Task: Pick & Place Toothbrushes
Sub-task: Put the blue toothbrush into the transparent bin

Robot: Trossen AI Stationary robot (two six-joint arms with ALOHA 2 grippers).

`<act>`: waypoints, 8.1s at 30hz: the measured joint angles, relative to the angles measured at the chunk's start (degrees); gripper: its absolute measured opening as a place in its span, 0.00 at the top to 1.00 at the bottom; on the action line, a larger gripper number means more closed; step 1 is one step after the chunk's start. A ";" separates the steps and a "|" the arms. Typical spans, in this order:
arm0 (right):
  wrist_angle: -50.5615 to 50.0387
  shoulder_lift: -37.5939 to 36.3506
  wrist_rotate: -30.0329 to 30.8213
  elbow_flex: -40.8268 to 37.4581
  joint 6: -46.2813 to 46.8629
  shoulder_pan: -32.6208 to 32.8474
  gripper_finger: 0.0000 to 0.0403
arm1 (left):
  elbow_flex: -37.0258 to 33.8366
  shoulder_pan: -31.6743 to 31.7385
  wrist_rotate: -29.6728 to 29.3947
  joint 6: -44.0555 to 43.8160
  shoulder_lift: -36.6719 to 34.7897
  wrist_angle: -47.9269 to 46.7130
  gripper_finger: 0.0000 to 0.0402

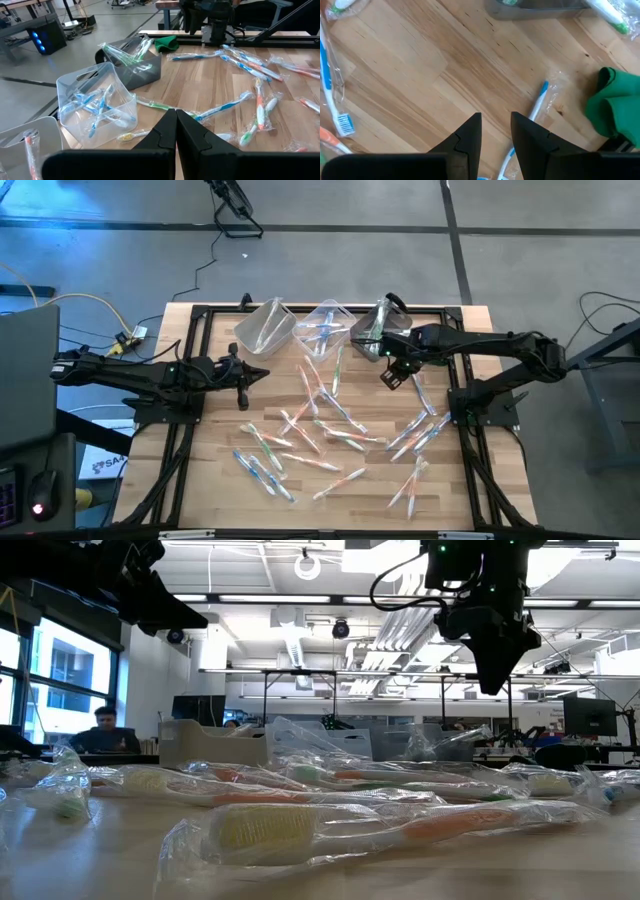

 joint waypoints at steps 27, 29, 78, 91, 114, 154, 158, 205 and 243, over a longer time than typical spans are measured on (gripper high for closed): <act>1.58 0.00 -1.89 -16.52 17.00 -0.06 0.76 | 0.00 0.00 0.00 -0.20 0.02 -2.34 1.00; 3.09 0.00 -1.98 -17.78 17.00 -0.49 0.76 | 0.00 0.00 0.00 -0.25 0.00 -2.34 1.00; 18.91 -0.07 -5.45 -30.10 16.67 -2.56 0.95 | 0.00 0.00 0.02 -1.48 0.01 -2.62 1.00; 18.97 -0.04 -5.01 -30.14 16.32 -2.56 0.96 | 0.00 0.00 0.02 -1.49 0.02 -2.65 1.00; 19.29 -4.64 -6.58 -20.78 2.28 -2.56 0.97 | 0.00 0.00 0.02 -1.46 0.02 -2.82 1.00; 90.18 -1.25 1.54 -18.95 -28.68 1.86 0.97 | 0.00 0.02 -11.61 -2.93 0.86 6.13 0.87; 90.93 1.07 1.59 -18.95 -28.68 1.86 0.97 | 0.02 0.02 -12.60 -2.91 2.63 10.51 0.73; 97.29 6.62 3.29 -18.95 -31.28 1.86 0.97 | 7.31 22.88 25.83 -5.09 42.74 59.33 0.65; 92.15 6.64 6.37 -18.97 -32.60 4.37 0.97 | 23.65 22.77 33.20 -4.46 55.93 46.61 0.65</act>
